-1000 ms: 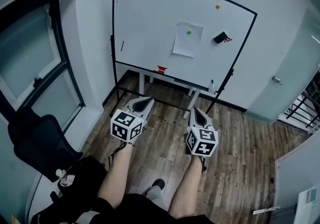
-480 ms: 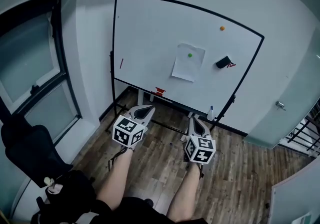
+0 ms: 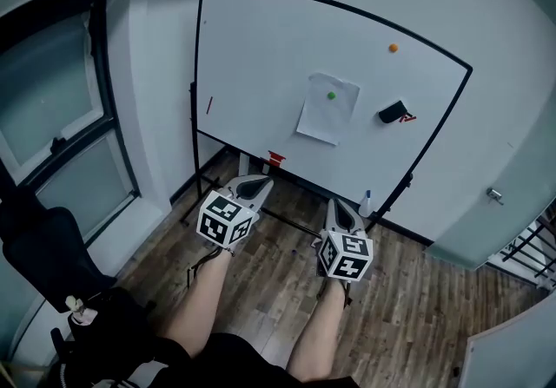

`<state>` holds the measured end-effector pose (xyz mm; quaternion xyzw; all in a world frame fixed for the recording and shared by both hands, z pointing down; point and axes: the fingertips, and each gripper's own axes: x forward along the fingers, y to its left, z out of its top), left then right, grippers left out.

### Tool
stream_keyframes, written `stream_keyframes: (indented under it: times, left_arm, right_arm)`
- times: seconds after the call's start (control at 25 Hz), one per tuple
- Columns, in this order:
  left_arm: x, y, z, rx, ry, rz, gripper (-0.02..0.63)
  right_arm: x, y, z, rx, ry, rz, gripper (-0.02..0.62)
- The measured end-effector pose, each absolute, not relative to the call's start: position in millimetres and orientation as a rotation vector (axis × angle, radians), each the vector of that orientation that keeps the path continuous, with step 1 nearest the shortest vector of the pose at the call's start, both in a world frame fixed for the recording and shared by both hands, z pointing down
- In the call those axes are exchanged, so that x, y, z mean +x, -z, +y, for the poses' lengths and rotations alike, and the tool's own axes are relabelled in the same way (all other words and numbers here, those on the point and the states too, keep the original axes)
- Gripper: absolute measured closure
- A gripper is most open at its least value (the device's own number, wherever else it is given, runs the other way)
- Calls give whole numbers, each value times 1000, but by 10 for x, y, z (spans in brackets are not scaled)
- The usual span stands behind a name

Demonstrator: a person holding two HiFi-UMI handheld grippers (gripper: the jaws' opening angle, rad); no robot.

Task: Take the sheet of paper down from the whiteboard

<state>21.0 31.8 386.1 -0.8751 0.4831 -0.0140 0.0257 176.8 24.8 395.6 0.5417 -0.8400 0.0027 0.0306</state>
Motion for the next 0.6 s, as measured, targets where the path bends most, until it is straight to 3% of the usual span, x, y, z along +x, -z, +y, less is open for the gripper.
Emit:
stream_keyframes:
  times: [0.6]
  left_arm:
    - [399, -4027, -294, -2712, 82, 1506, 586]
  right_arm:
    - [2100, -4214, -275, 1690, -74, -2576, 572]
